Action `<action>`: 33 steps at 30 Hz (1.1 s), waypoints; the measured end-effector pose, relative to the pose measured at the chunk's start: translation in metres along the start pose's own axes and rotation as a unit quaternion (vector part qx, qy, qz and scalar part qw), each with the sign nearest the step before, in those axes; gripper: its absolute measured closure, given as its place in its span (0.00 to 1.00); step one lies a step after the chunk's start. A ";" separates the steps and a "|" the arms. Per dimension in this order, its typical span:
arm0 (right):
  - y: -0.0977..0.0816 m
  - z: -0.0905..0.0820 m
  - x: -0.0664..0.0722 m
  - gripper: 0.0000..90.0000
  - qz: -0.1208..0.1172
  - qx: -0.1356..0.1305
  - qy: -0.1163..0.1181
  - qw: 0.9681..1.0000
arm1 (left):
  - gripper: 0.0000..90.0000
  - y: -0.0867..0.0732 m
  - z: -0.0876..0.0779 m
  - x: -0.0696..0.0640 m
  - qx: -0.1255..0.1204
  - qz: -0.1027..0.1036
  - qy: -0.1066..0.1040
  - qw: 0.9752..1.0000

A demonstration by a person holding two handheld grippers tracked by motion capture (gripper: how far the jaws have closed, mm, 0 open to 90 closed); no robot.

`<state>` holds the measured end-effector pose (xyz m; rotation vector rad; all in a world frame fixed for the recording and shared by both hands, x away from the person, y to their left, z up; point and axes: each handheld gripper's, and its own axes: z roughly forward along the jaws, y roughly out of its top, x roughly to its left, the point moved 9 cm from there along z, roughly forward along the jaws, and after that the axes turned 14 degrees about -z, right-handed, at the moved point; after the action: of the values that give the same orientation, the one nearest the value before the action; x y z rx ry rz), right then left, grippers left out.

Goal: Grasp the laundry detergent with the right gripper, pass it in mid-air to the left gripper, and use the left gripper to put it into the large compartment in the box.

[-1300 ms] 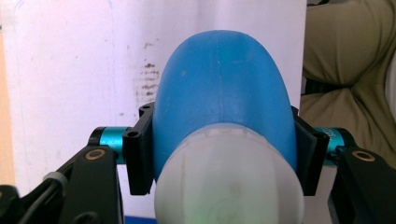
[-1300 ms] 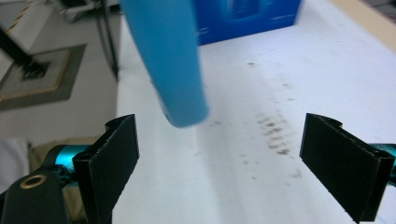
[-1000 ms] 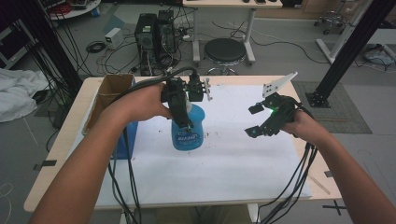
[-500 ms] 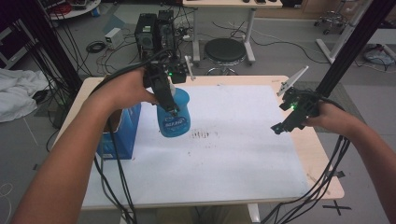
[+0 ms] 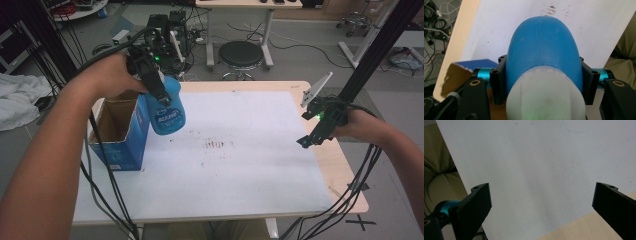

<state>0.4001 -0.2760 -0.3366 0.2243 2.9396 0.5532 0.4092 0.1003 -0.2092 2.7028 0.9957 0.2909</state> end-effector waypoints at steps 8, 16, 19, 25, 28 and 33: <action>-0.002 -0.006 0.001 0.01 -0.003 -0.002 -0.001 1.000 | 0.42 -0.018 -0.030 0.024 -0.010 -0.056 0.013 0.998; 0.002 -0.008 0.002 0.01 -0.010 -0.003 -0.001 1.000 | 0.42 -0.037 -0.054 0.042 -0.029 -0.085 0.019 0.996; 0.003 -0.007 0.003 0.01 -0.012 -0.002 0.001 1.000 | 0.42 -0.045 -0.062 0.049 -0.033 -0.098 0.025 0.994; 0.002 -0.008 0.002 0.01 -0.009 -0.003 -0.002 1.000 | 0.42 -0.058 -0.065 0.065 -0.038 -0.120 0.038 0.991; 0.003 -0.009 0.003 0.01 -0.010 -0.003 -0.001 1.000 | 0.42 -0.065 -0.063 0.072 -0.032 -0.127 0.048 0.990; 0.004 -0.008 0.002 0.01 -0.011 -0.002 -0.002 1.000 | 0.42 -0.072 -0.058 0.079 -0.028 -0.129 0.055 0.990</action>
<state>0.3969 -0.2750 -0.3284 0.1912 2.9321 0.5561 0.4094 0.2143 -0.1675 2.4931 1.3322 0.4138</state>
